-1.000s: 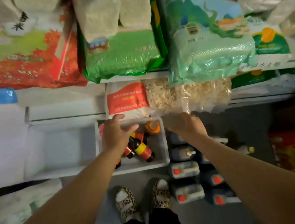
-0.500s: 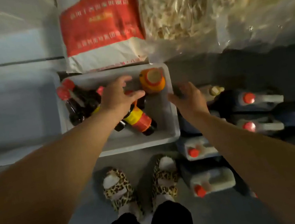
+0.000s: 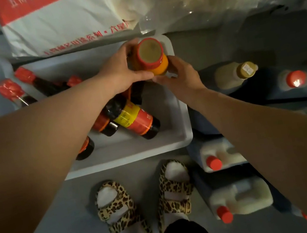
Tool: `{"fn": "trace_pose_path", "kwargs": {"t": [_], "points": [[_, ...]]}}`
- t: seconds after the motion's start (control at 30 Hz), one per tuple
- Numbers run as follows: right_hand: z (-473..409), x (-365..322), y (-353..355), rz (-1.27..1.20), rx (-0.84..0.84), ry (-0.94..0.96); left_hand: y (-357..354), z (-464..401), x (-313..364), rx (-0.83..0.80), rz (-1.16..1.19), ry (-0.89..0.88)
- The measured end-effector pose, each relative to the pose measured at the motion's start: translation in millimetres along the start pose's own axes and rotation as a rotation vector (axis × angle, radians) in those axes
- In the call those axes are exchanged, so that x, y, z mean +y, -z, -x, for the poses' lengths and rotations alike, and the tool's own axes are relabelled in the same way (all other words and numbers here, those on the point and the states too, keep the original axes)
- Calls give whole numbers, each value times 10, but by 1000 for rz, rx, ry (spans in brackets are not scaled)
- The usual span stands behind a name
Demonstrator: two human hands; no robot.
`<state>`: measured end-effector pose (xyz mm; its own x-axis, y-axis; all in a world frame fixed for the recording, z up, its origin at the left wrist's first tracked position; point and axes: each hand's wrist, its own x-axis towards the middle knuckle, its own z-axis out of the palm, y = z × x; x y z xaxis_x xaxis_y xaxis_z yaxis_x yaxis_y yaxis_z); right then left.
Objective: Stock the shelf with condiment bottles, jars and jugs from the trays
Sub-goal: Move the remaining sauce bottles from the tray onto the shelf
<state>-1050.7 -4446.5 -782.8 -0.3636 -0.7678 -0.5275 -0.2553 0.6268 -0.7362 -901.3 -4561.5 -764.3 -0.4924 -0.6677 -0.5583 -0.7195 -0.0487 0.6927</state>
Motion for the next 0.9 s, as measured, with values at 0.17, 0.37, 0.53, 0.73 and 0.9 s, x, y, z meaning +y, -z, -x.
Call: {"fn": "trace_pose_path", "kwargs": {"t": [0.17,0.37,0.53,0.73,0.9], "points": [[-44,38,-8,-35,-4,26,24,-44,36,-17,61,-1],[135,-229,156,-12,-27,52,180,205,188,-11,164,-2],[564,-755,545,-41,-14,74,500,595,679,-48,257,23],[1442,-1522,1048,-247,-4,90,968,1298,1512,-54,147,42],[2189,-2368,1531,-329,16,121,1493,2075,2300,-67,174,51]]}}
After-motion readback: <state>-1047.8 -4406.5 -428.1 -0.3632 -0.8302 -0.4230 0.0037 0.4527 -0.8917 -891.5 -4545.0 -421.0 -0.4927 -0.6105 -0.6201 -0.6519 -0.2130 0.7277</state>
